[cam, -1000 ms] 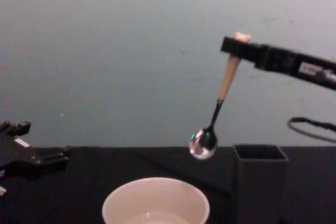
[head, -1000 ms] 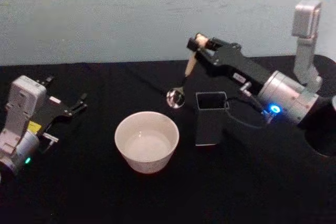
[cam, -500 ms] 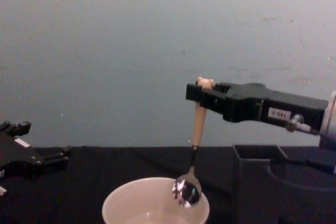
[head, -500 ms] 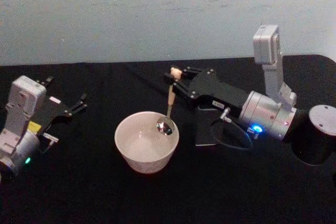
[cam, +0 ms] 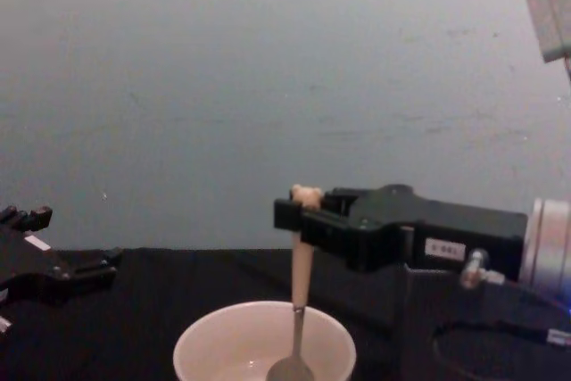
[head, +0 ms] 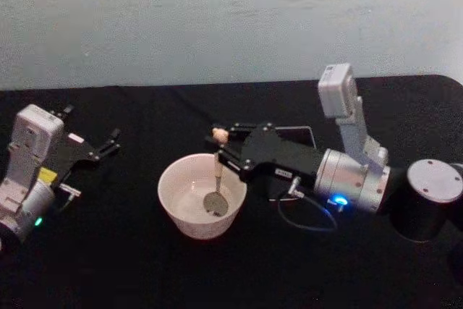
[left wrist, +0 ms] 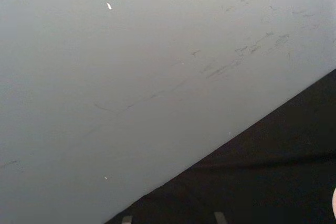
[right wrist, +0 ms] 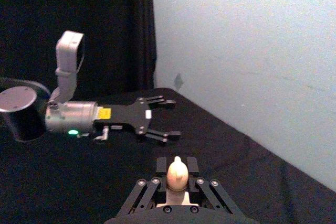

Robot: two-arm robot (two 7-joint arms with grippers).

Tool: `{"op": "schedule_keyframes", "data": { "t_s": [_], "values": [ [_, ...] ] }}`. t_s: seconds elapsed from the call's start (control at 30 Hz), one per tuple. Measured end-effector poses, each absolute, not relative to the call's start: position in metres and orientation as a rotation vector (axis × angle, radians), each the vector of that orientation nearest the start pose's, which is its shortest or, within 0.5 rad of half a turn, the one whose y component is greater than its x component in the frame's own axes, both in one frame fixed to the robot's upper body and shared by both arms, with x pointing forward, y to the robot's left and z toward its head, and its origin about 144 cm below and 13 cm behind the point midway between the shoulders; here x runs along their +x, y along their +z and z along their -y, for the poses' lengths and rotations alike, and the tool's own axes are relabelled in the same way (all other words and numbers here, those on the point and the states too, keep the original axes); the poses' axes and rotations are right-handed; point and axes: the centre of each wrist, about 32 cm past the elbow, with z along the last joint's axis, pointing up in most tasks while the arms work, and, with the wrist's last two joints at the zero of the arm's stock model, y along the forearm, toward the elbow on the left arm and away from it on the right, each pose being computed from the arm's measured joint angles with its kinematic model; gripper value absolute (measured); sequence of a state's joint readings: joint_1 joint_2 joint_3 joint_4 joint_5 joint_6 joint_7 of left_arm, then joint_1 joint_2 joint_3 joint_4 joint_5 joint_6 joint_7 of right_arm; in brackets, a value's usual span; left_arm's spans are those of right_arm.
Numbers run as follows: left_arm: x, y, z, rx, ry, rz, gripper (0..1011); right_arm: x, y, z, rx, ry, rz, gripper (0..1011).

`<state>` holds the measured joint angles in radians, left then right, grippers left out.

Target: Pick up the stirring spoon with one hand, stir inside the cup, then place it back in its original position.

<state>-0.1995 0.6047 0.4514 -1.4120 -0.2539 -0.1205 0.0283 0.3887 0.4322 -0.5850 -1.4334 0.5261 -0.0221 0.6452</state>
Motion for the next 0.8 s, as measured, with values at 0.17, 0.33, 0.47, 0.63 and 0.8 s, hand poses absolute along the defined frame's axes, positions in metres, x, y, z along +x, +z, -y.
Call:
{"op": "schedule_keyframes", "data": {
  "t_s": [0.17, 0.33, 0.47, 0.63, 0.8],
  "values": [
    [0.489, 1.14, -0.31, 0.304, 1.248, 0.285, 1001, 0.526, 1.184, 0.199, -0.036, -0.442, 0.03, 213],
    [0.489, 1.14, -0.31, 0.304, 1.248, 0.285, 1001, 0.527, 1.181, 0.191, -0.048, -0.432, 0.031, 213],
    [0.489, 1.14, -0.31, 0.304, 1.248, 0.285, 1001, 0.531, 1.179, 0.185, -0.057, -0.438, 0.029, 213],
    [0.489, 1.14, -0.31, 0.305, 1.248, 0.285, 1001, 0.542, 1.176, 0.179, -0.06, -0.457, 0.032, 214],
    [0.489, 1.14, -0.31, 0.305, 1.248, 0.285, 1001, 0.553, 1.175, 0.176, -0.055, -0.489, 0.04, 213]
  ]
}}
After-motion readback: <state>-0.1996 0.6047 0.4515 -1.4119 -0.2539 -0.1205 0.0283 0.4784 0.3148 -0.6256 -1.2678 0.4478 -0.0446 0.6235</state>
